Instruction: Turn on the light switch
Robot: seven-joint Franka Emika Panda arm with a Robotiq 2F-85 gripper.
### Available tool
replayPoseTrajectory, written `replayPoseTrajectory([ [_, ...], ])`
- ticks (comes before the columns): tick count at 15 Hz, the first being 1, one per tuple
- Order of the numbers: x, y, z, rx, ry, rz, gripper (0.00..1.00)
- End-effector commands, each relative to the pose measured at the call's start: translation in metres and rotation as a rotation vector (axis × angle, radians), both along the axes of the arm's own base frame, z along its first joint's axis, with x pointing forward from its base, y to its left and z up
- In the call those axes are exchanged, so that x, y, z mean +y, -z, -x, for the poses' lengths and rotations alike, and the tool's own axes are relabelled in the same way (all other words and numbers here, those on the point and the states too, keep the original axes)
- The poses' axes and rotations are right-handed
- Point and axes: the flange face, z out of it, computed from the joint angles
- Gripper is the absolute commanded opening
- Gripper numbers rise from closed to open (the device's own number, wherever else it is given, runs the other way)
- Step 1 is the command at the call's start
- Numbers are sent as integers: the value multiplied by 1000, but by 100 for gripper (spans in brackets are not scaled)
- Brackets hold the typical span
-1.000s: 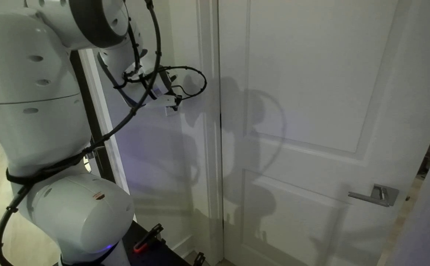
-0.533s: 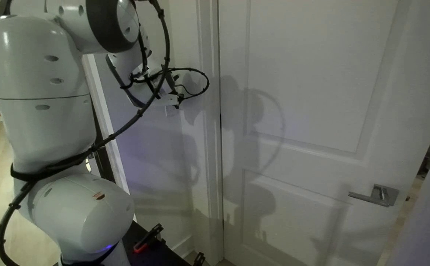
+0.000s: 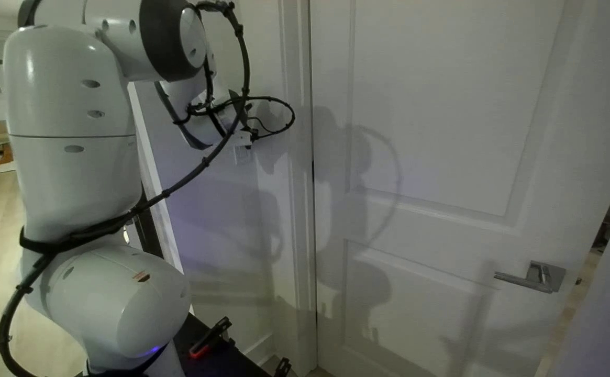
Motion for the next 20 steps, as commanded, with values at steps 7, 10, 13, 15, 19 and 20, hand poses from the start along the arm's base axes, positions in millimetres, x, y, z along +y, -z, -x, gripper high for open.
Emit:
replayPoseTrajectory([
  [7,18,-15,-2,-3,-10,-55,0],
  [10,15,-11,-1,21,1,-38,0],
  [13,13,-7,0,103,15,-22,0],
  [15,12,-10,3,200,21,17,0],
  [19,-4,-23,11,355,75,185,0],
  [20,-9,-26,14,391,96,230,0],
])
